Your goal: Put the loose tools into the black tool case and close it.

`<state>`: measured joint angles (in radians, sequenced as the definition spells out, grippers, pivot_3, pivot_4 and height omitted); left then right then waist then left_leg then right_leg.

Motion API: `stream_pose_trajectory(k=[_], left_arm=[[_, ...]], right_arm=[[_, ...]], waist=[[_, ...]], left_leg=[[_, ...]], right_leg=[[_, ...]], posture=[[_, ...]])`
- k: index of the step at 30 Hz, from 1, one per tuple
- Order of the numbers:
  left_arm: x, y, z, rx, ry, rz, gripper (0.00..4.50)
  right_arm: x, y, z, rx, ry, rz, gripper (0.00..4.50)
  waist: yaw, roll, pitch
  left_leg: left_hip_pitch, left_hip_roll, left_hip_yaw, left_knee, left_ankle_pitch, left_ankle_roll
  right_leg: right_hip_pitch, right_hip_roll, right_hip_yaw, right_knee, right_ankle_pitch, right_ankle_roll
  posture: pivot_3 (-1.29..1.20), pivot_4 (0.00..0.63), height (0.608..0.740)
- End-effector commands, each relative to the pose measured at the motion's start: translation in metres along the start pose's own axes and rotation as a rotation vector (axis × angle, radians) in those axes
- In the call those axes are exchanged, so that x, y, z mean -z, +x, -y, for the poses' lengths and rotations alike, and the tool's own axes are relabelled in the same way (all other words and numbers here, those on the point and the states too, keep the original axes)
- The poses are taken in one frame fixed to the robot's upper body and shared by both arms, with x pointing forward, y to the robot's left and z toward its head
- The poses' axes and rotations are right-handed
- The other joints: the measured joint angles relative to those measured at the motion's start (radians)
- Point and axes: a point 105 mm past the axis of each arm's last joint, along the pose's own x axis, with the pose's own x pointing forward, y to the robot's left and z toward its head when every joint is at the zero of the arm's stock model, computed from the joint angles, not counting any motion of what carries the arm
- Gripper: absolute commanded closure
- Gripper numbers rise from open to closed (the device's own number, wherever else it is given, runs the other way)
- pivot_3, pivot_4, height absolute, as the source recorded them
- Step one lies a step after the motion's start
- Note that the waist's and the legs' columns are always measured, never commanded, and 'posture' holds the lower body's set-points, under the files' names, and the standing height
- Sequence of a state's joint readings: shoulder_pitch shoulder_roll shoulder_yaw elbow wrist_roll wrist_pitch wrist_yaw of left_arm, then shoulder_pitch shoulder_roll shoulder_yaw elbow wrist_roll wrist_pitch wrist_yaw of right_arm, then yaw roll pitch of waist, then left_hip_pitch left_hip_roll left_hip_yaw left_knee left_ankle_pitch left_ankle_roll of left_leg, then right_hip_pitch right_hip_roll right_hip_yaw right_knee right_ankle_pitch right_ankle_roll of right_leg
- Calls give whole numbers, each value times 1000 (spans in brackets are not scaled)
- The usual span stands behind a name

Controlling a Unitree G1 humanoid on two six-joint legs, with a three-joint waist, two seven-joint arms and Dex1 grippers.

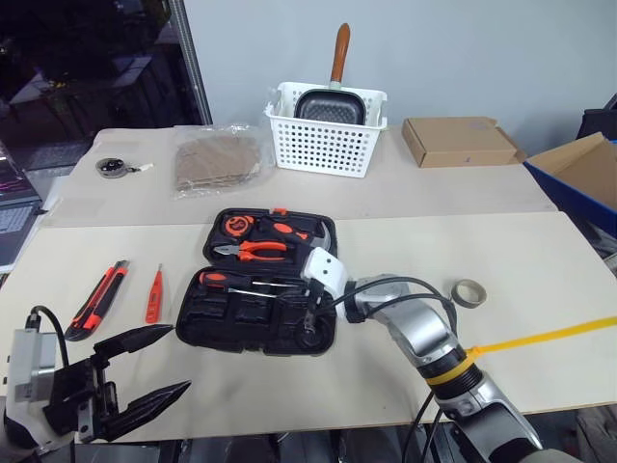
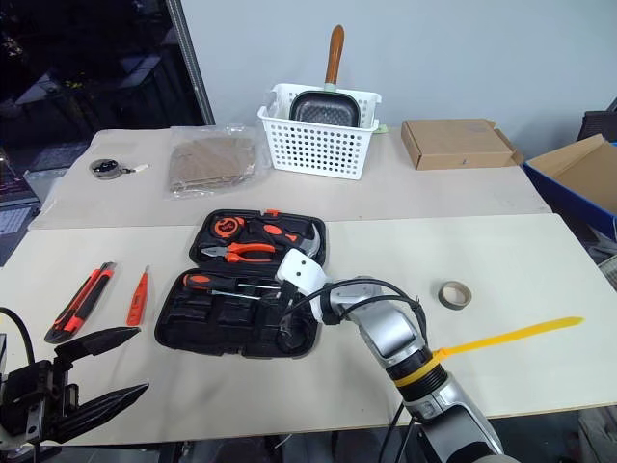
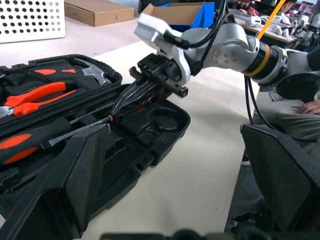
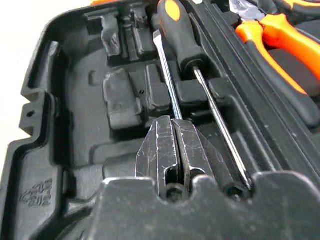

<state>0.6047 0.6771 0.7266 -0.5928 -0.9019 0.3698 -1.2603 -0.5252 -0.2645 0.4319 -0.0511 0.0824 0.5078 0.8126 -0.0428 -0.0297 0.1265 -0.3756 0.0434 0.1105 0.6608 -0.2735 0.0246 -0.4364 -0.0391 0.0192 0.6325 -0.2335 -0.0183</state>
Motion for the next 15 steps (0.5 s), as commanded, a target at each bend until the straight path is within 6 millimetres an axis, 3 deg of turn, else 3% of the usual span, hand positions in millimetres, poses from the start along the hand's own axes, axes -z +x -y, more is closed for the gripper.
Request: stream_pose_trajectory(k=[1, 6, 11, 14, 15], left_arm=[[-3, 1, 0, 10, 17, -3, 0], [-2, 3, 1, 16, 16, -3, 0], [-2, 5, 0, 15, 17, 2, 0], [-5, 4, -4, -37, 0, 27, 0], [-5, 3, -7, -75, -12, 36, 0]], right_arm=[[14, 1, 5, 32, -21, -47, 4453], [43, 3, -1, -18, 117, -164, 4453], [57, 8, -1, -34, 284, -221, 4453], [25, 8, 0, -49, 211, -44, 4453], [3, 4, -2, -65, 197, 93, 4453]], waist=[[0, 0, 0], [0, 0, 0], [1, -1, -1], [1, -2, -2], [2, -2, -3]], left_leg=[[1, 0, 0, 0, 0, 0], [9, 0, 0, 0, 0, 0], [20, 1, 0, 0, 0, 0], [23, 3, 0, 0, 0, 0], [22, 3, 1, 0, 0, 0]], right_leg=[[1, 0, 0, 0, 0, 0], [9, 0, 0, -1, -1, 0], [16, -4, 0, -1, -3, -4], [16, -4, -1, -1, -5, -6], [16, -4, -1, -1, -5, -6]], posture=[[0, 150, 740], [0, 150, 740], [0, 150, 740], [0, 150, 740], [0, 150, 740]])
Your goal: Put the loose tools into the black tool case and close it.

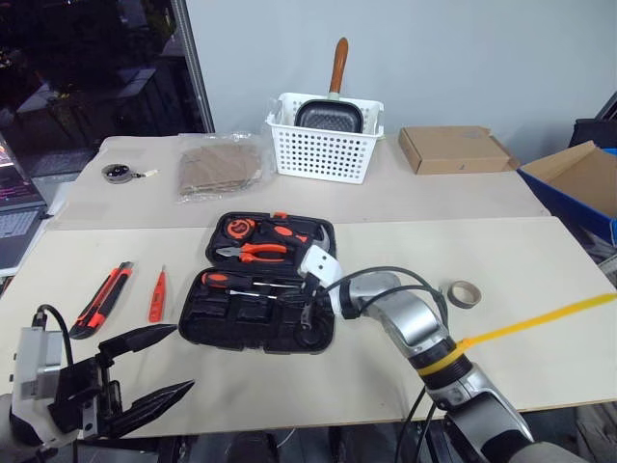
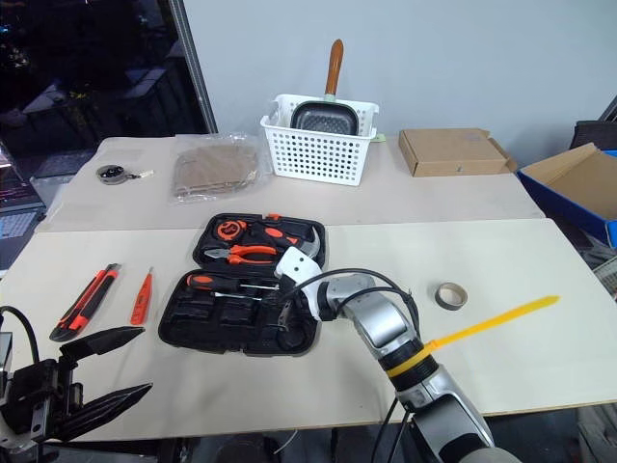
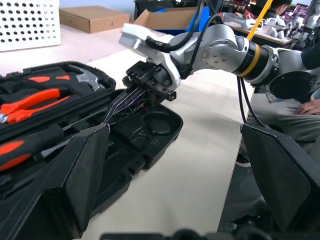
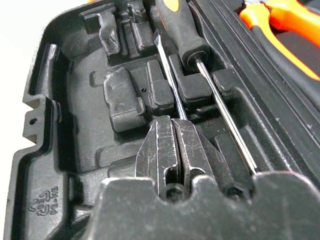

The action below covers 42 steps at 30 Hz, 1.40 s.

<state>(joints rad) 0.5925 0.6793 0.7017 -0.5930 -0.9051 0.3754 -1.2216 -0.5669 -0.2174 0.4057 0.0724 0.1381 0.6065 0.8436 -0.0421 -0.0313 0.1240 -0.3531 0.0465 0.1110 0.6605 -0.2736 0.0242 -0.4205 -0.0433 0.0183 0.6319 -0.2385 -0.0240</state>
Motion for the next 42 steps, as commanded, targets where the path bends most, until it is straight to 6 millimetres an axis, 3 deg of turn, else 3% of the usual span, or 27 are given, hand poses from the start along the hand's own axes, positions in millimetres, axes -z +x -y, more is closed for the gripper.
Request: stream_pose_trajectory(k=[1, 3, 6, 10, 16, 20, 26, 34, 37, 42], left_arm=[[-6, -2, -8, -98, -7, 35, 0], [-5, -5, -24, -245, -25, 48, 0], [-3, -9, -47, -449, -36, 46, 0], [12, -23, -74, -717, -119, -134, 0], [3, -30, -101, -784, -189, -257, 0], [10, -25, -116, -824, -251, -348, 0], [24, 9, -142, -849, -314, -490, 0], [50, 32, -160, -936, -410, -649, 0], [57, 33, -161, -968, -413, -686, 720], [58, 35, -160, -989, -411, -680, 2628]], right_arm=[[-31, -13, -15, -82, -2, 275, 4453], [-56, -31, -23, -100, -98, 435, 4453], [-65, -52, -31, -162, -158, 496, 4453], [-74, -77, -31, -187, -271, 499, 3434], [-75, -115, -23, -181, -354, 443, 1355], [-64, -131, -21, -163, -366, 389, 92], [-58, -147, -30, -143, -443, 398, 41], [-53, -157, -36, -135, -472, 364, 41], [-53, -159, -35, -124, -469, 371, 0], [-50, -160, -34, -124, -463, 365, 0]], waist=[[3, -1, -1], [6, -2, 0], [7, 1, 2], [6, 0, 3], [22, 1, 6], [29, 1, 6], [38, 1, 8], [31, 0, 8], [31, 0, 8], [32, 0, 8]], left_leg=[[0, 0, 0, 0, 0, 0], [-4, 0, 0, 0, 0, 0], [-15, -1, -1, 0, 0, 0], [-16, -1, -2, 0, -1, 0], [-15, -1, -2, -1, -1, -1], [-15, -1, -1, -1, -1, -1], [-15, -3, -2, -1, -1, -1], [-15, -4, -1, -1, -1, -1], [-15, -4, -2, -1, -1, -2], [-11, -4, -2, -1, 0, -3]], right_leg=[[0, 0, 0, 0, 0, 0], [0, 0, -1, 0, 3, 4], [-8, 0, -1, 0, 4, 5], [-9, 0, -2, -1, 5, 5], [-8, 0, -4, -1, 5, 5], [-8, 0, -4, -1, 5, 4], [-7, 1, -4, -1, 5, 5], [-7, 0, -3, -2, 6, 6], [-7, 0, -3, 0, 6, 6], [-3, -1, -2, 0, 6, 6]], posture=[[0, 150, 740], [0, 150, 740], [0, 150, 740], [0, 150, 740], [0, 150, 740], [0, 150, 740], [0, 150, 740], [0, 150, 740], [0, 150, 740], [0, 150, 740]])
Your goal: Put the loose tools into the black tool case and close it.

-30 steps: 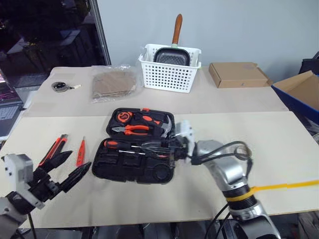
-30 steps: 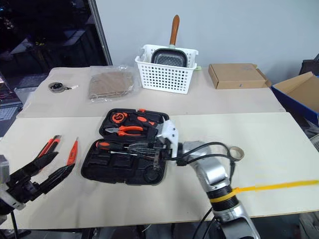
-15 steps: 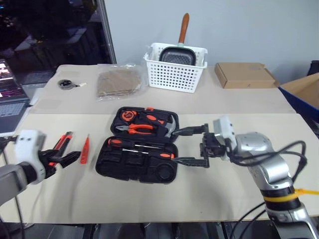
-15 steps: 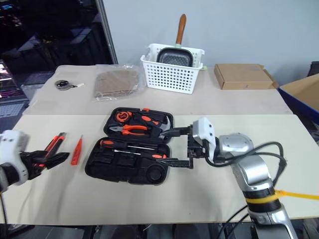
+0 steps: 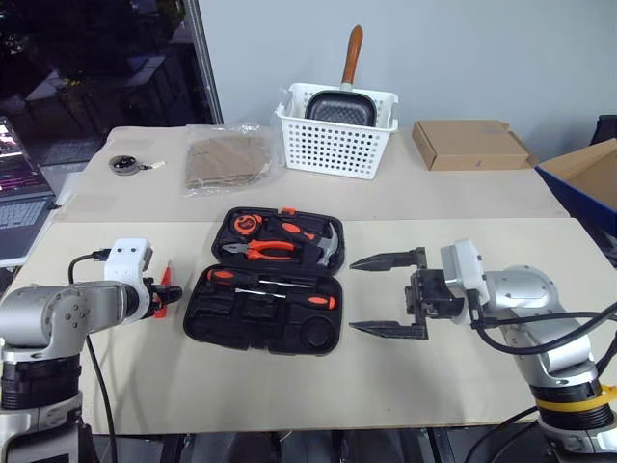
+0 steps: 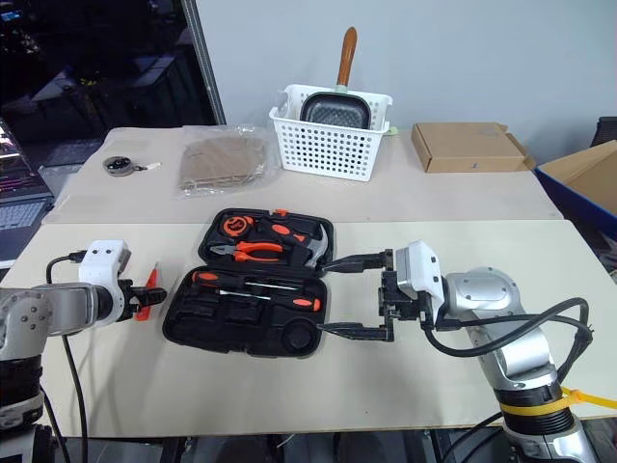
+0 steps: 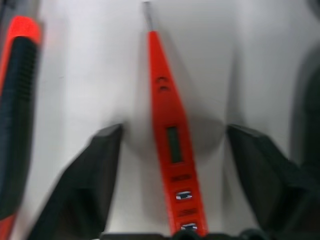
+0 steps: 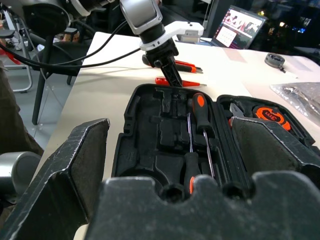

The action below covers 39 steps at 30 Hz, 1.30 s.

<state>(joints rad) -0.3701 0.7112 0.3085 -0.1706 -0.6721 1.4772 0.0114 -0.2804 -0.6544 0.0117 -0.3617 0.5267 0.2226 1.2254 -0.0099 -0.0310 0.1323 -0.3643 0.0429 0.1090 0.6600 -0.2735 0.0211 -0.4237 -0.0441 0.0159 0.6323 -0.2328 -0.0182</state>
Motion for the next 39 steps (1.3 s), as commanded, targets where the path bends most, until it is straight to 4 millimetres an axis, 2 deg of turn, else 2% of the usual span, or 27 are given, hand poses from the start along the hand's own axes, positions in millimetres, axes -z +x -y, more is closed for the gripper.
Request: stream_pose_trajectory(k=[1, 4, 5, 9, 13, 17, 22, 25, 28, 34, 39], left_arm=[[8, 0, 0, -9, 5, -31, 2913], [7, -5, -3, -24, 6, -18, 3866], [4, -7, -4, -24, 1, 10, 4056], [-16, -22, -12, -28, -9, 139, 4056], [-32, -40, -8, 34, 34, 230, 4056], [-48, -58, 7, 150, 149, 330, 4056], [-64, -84, 54, 455, 332, 426, 4056], [-65, -93, 81, 600, 499, 507, 4056], [-54, -94, 95, 718, 662, 491, 4056], [-38, -85, 97, 871, 904, 397, 4056], [-31, -75, 96, 939, 1026, 342, 4056]], right_arm=[[-10, -4, 1, 9, -57, 24, 0], [-10, -4, 2, 17, -57, 30, 0], [-11, -3, 3, 23, -51, 41, 0], [-15, -1, 4, 38, -35, 80, 0], [-17, 1, 4, 42, -24, 106, 0], [-16, 2, 4, 39, -22, 105, 0], [-13, 0, 0, 28, -10, 91, 0], [-8, -3, -4, 22, -1, 60, 0], [-1, -10, -9, 36, 15, 17, 0], [16, -39, -20, 67, 58, -119, 0], [19, -55, -22, 92, 76, -172, 0]], waist=[[0, 0, 0], [-1, 0, 0], [-2, 0, 0], [-2, 0, 0], [0, 0, 0], [0, 0, 0], [0, 0, 0], [2, 0, 0], [5, 0, 0], [8, 0, 1], [11, 0, 1]], left_leg=[[0, 0, 0, 0, 0, 0], [0, 0, 0, 0, 0, 0], [0, 0, 0, 0, 0, 0], [-2, 1, 0, 0, 0, 0], [-4, 1, -2, 0, 1, -1], [-4, 0, -2, 0, 1, -1], [-4, 0, -2, 0, 1, -1], [-4, 0, -1, 0, 1, -1], [-4, -1, -1, 0, 0, 0], [-4, -1, 1, 0, 0, 1], [-4, -2, 1, 1, 0, 2]], right_leg=[[0, 0, 0, 0, 0, 0], [0, 0, 0, 0, 0, 0], [0, 0, 0, 0, 0, 0], [-2, -1, 1, 0, 0, 0], [-3, -1, 0, -1, 0, 0], [-2, -2, 0, -1, 0, 0], [-2, -1, -1, -1, 0, 0], [-2, 0, -1, -1, 0, 0], [-2, 0, -1, -2, 0, 0], [-2, 3, -1, -2, 0, 1], [-2, 3, 0, -2, -2, 3]], posture=[[0, 150, 740], [0, 150, 740], [0, 150, 740], [0, 150, 740], [0, 150, 740], [0, 150, 740], [0, 150, 740], [0, 150, 740], [0, 150, 740], [0, 150, 740], [0, 150, 740]])
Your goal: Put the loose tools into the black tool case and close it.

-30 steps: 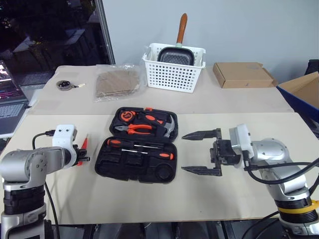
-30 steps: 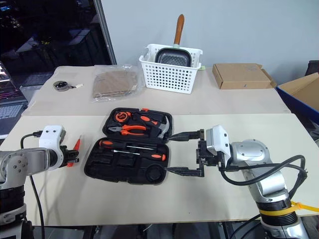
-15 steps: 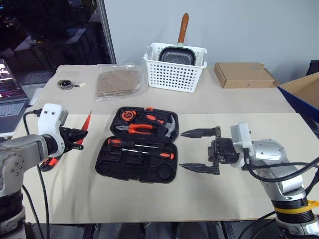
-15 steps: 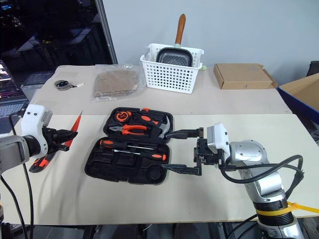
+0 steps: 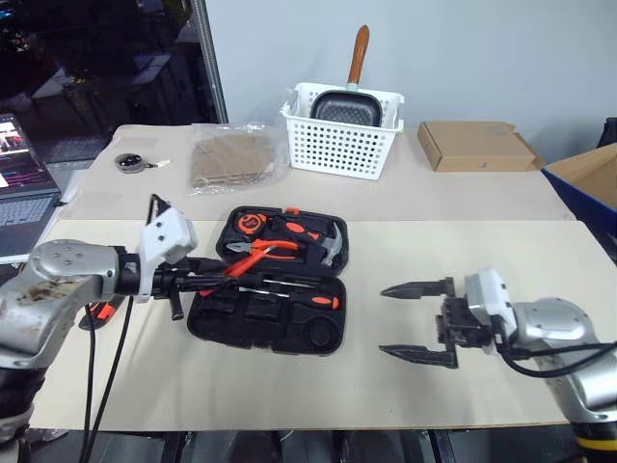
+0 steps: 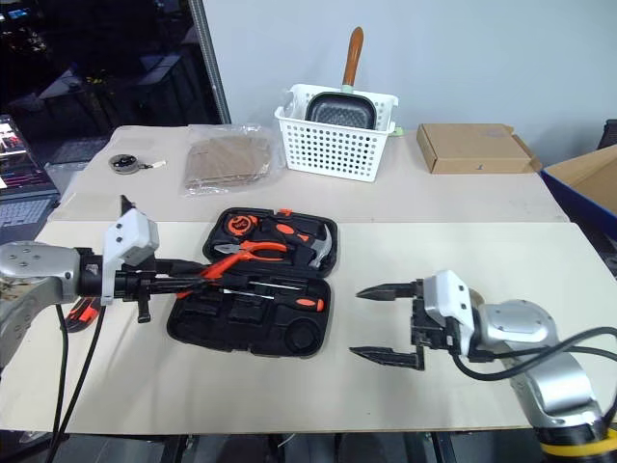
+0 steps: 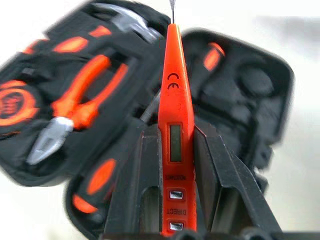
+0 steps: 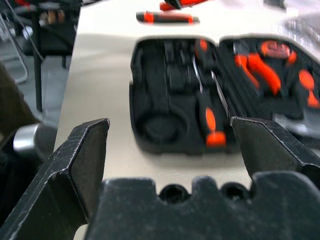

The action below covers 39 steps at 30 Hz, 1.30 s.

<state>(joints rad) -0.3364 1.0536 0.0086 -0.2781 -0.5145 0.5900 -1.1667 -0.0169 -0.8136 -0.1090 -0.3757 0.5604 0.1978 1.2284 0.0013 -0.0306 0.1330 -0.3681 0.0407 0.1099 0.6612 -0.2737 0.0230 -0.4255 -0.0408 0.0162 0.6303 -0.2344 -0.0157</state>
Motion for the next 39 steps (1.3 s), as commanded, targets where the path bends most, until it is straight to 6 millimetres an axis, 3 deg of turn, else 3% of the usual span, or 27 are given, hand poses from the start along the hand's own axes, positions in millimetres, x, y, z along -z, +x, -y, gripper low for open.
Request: stream_pose_trajectory(k=[1, 11, 16, 26, 39], left_arm=[[2, 0, -4, 59, 107, -41, 4056], [30, 12, -15, 200, 265, -206, 4056], [26, 27, -22, 235, 339, -231, 4056], [40, 52, -24, 282, 419, -310, 4056], [43, 49, -27, 278, 388, -351, 4056]], right_arm=[[-12, -9, 2, 16, -62, -1, 0], [-16, -10, -5, 17, -51, -1, 0], [-18, -8, -7, 26, -48, 1, 0], [-18, -8, -12, 35, -38, -1, 0], [-18, -7, -15, 45, -32, 1, 0]], waist=[[0, 0, 0], [8, 0, 0], [11, 0, 0], [10, 0, 0], [3, 1, 0]], left_leg=[[0, -1, 0, 0, 0, 0], [-2, -5, -2, 1, -1, 4], [-3, -6, -2, 4, -3, 7], [-2, -6, -3, 8, -4, 9], [-1, -6, -3, 9, -4, 9]], right_leg=[[0, 0, 0, 0, 0, 0], [0, -2, 1, 1, -2, 4], [1, -3, 1, 0, -2, 6], [3, -3, 1, 1, -2, 7], [3, -2, 2, 3, -2, 7]], posture=[[0, 150, 740], [0, 150, 740], [0, 150, 740], [0, 150, 740], [0, 150, 740]])
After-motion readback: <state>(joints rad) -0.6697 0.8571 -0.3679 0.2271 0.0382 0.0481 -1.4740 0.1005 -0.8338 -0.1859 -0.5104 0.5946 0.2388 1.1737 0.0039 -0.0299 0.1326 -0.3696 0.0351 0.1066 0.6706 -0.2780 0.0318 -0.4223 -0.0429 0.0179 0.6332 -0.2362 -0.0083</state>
